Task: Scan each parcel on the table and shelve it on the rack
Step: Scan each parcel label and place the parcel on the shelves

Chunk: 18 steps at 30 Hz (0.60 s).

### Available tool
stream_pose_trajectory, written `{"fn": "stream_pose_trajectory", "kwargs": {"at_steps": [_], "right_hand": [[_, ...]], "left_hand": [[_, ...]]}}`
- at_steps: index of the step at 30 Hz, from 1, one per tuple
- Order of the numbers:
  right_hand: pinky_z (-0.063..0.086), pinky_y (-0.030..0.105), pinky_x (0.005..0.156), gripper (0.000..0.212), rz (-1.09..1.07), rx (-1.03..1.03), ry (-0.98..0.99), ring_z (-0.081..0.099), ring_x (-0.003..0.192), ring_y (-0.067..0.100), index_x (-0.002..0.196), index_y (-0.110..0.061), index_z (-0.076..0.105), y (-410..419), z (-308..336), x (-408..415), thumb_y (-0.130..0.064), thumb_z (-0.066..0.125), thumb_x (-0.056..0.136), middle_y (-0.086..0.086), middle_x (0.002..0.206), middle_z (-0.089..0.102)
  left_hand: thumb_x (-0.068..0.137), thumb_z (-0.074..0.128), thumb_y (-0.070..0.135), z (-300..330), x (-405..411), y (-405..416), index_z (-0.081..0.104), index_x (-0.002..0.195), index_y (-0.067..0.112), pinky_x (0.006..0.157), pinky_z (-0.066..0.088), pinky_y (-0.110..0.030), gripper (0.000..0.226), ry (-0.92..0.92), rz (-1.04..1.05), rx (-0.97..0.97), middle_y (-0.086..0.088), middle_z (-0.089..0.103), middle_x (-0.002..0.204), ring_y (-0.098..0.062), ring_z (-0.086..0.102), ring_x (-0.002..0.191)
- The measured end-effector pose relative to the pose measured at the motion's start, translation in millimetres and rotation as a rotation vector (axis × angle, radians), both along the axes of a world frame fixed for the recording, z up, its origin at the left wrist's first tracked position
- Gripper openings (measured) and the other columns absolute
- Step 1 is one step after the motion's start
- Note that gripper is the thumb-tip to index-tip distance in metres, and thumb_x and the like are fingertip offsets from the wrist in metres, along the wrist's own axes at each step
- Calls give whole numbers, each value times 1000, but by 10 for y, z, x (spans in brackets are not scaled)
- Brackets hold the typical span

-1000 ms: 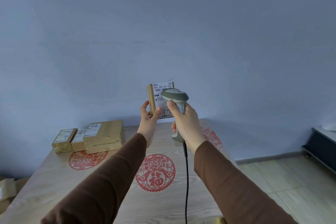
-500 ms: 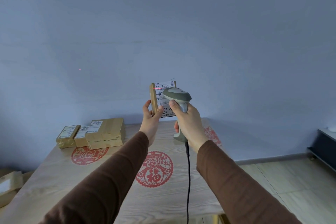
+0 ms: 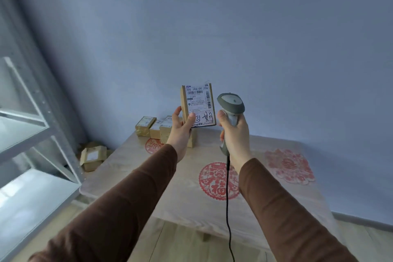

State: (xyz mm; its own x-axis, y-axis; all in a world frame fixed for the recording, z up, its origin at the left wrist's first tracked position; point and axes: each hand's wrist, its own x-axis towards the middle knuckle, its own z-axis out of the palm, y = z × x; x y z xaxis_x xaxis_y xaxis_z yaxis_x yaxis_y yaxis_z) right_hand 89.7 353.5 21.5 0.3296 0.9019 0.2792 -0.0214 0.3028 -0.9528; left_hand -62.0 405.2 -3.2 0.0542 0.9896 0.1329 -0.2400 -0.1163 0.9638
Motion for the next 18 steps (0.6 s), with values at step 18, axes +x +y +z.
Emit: {"fn": "stream_pose_trajectory", "kwargs": {"at_steps": [18], "right_hand": [[53, 18, 58, 31, 750, -195, 140, 70, 71, 6, 120, -21, 64, -406, -285, -3999, -26, 77, 92, -3, 105, 78]], "left_hand": [[106, 55, 36, -11, -3704, -1748, 31, 151, 31, 100, 52, -30, 51, -90, 695, -17, -9, 69, 131, -16, 71, 109]]}}
